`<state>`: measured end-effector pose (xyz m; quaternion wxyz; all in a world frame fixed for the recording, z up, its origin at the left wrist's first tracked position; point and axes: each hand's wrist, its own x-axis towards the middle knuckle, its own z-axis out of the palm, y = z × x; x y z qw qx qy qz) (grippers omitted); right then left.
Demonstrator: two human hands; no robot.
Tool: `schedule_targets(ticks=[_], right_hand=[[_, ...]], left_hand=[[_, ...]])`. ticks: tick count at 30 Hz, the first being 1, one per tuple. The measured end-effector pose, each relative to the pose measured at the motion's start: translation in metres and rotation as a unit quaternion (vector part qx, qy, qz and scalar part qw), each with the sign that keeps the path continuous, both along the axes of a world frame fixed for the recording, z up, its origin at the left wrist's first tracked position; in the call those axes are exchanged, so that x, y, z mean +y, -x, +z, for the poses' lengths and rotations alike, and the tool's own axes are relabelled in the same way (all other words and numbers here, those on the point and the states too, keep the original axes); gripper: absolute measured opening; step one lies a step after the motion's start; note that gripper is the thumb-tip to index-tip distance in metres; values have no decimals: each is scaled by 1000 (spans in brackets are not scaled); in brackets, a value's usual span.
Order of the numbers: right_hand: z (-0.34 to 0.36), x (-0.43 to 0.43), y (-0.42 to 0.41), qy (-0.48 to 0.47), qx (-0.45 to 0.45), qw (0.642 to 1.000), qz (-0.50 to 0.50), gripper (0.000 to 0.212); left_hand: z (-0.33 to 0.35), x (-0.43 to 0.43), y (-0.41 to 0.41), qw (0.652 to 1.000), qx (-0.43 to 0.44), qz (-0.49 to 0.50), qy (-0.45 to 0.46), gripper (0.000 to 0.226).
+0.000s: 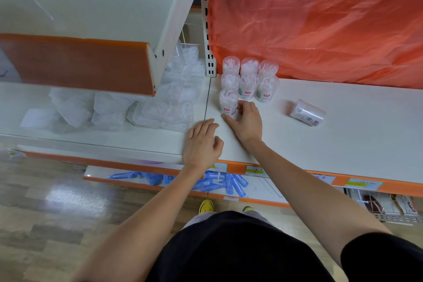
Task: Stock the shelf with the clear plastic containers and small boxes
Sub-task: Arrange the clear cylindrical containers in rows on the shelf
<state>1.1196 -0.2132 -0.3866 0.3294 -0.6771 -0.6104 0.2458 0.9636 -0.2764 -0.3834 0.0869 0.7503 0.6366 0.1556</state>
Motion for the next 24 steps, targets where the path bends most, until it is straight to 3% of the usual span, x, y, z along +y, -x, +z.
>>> schedule_targets(ticks=[3, 7, 13, 17, 21, 24], right_hand=[[2, 0, 0, 13, 12, 1000, 8, 62], [12, -7, -7, 41, 110, 993, 5, 76], [35, -34, -60, -75, 69, 995, 8, 48], [47, -36, -118, -166, -17, 983, -83, 30], [44, -33, -162, -18, -48, 986, -155, 52], [39, -40, -173, 82, -6, 989, -123, 70]], left_hand=[[0, 0, 0, 1000, 5, 0, 2, 42], [1, 0, -1, 1000, 6, -1, -3, 42], [0, 0, 0, 1000, 18, -9, -8, 45], [1, -1, -1, 1000, 21, -10, -2, 50], [1, -1, -1, 1000, 23, -10, 3, 51], [0, -1, -1, 1000, 15, -16, 3, 51]])
